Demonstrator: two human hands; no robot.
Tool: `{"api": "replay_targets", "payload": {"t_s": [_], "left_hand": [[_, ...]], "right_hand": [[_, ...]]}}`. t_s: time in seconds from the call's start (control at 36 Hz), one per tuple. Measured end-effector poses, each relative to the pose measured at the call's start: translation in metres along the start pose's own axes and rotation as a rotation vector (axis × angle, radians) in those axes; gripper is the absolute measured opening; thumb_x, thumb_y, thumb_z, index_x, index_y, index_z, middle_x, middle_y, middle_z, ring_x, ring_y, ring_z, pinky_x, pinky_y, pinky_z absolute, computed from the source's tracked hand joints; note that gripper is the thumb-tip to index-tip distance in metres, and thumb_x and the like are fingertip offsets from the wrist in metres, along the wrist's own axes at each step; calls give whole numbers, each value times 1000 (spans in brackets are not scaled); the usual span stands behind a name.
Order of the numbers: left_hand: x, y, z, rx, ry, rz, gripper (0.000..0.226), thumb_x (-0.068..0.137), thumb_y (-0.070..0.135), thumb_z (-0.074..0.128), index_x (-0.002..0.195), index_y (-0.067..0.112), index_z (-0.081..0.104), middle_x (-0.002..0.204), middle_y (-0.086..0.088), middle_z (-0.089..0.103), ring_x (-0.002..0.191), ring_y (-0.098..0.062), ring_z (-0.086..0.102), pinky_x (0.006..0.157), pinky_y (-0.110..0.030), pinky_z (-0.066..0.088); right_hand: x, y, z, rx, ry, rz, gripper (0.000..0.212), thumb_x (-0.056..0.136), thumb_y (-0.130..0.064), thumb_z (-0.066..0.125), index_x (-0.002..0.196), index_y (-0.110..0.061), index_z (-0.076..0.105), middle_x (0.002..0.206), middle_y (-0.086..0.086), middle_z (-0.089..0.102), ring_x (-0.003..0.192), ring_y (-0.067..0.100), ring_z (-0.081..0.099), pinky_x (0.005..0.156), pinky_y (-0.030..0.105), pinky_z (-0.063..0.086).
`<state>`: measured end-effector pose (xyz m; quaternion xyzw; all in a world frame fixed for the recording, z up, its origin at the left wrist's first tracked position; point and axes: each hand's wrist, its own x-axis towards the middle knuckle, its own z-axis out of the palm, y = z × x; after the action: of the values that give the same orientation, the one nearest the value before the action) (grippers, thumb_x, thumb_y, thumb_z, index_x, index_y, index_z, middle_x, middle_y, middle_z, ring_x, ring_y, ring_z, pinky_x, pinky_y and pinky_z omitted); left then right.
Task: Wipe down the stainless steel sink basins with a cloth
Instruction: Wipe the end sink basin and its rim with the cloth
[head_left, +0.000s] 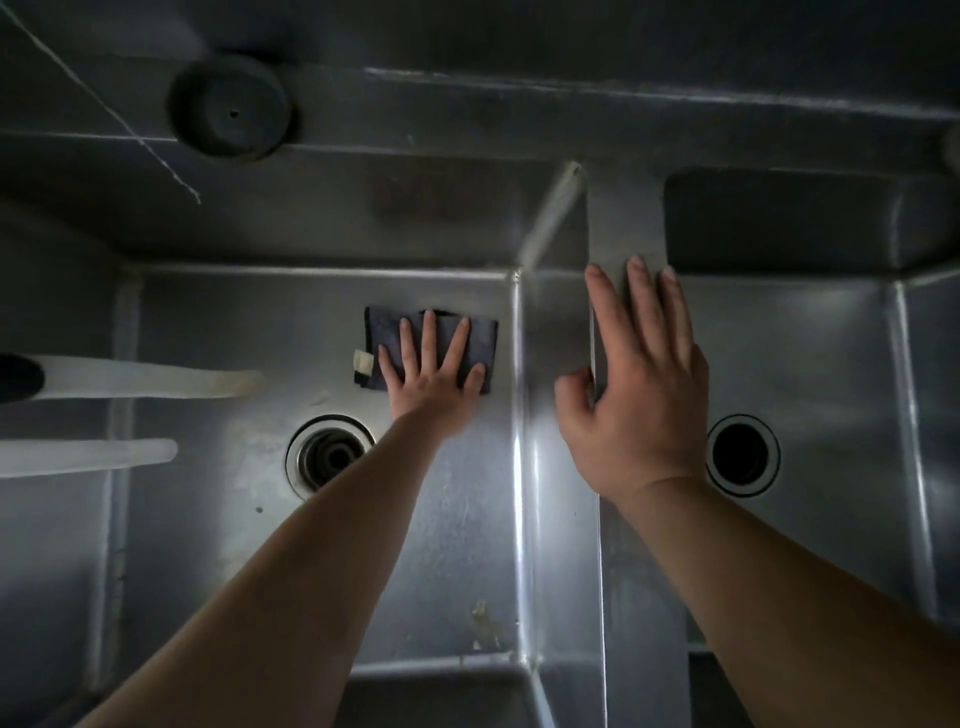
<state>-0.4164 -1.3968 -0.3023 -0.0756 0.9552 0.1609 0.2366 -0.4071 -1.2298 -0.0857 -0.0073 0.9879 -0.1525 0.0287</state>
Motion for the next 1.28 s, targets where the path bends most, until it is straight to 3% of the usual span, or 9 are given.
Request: {"api": "replay_targets", "payload": {"t_s": [0.19, 0.36, 0.56, 0.72, 0.86, 0.94, 1.06, 1.17, 1.28], "left_hand": [[-112, -3, 53, 21, -122, -84, 68, 91, 67, 12, 137, 51, -36, 150, 7, -44, 141, -26, -36, 110, -57, -24], [-215, -5, 90, 109, -355, -23, 81, 82, 75, 15, 130, 50, -45, 158, -2, -32, 144, -34, -29, 111, -64, -15], [-211, -6, 3, -169, -584, -34, 68, 92, 50, 51, 152, 35, 25, 164, -2, 10, 150, -32, 6, 117, -62, 12], [-262, -59, -87, -335, -276, -152, 57, 94, 38, 57, 148, 30, 38, 153, -4, 41, 138, -25, 39, 113, -44, 33], [-358, -135, -129, -18, 44, -362, 59, 90, 58, 51, 144, 41, 37, 159, -1, 27, 148, -26, 16, 116, -51, 19], [-403, -158, -124, -55, 161, -570, 57, 91, 55, 51, 143, 34, 42, 160, -4, 24, 148, -29, 10, 119, -50, 13], [-433, -157, -97, -39, 147, -583, 46, 95, 53, 39, 133, 32, 55, 156, -3, 33, 148, -27, 13, 121, -46, 3], [-437, -156, -85, -27, 319, -559, 47, 90, 50, 35, 116, 28, 67, 135, 5, 60, 140, -22, 35, 121, -46, 7], [-435, -158, -81, -82, 393, -564, 43, 86, 44, 42, 112, 23, 69, 127, 2, 65, 134, -23, 44, 121, -46, 10]], "right_hand": [[0, 0, -1, 13, 1, 12, 78, 79, -30, 48, 154, -31, 25, 165, 0, 14, 153, 22, 4, 112, 53, 30], [-1, 0, 2, 17, -6, 9, 77, 81, -29, 50, 154, -33, 24, 165, -1, 14, 153, 22, 5, 111, 52, 33], [-1, -2, 0, -1, -11, 9, 75, 83, -31, 47, 154, -31, 24, 165, 1, 15, 152, 25, 6, 112, 56, 29], [-11, -9, -5, -177, -60, -63, 65, 92, -30, 45, 153, -24, 26, 164, 8, 16, 151, 32, 8, 117, 63, 9], [-58, -31, 9, -420, -221, -532, 82, 85, -16, 56, 155, -29, 16, 166, 5, -1, 151, 34, 1, 117, 62, -2], [-123, -52, 39, -272, -509, -696, 87, 82, -17, 56, 155, -36, 13, 166, 1, -2, 152, 27, 3, 119, 54, 2], [-179, -72, 89, -145, -874, -370, 79, 86, -33, 55, 154, -39, 15, 166, -3, -2, 151, 27, 6, 118, 46, 15], [-193, -69, 130, -121, -954, 104, 79, 89, -51, 51, 153, -48, 6, 165, -6, -14, 151, 38, -3, 121, 52, 10], [-197, -51, 151, -237, -1085, 206, 77, 90, -68, 39, 151, -53, -5, 163, -8, -21, 148, 45, -14, 120, 58, 3]]}}
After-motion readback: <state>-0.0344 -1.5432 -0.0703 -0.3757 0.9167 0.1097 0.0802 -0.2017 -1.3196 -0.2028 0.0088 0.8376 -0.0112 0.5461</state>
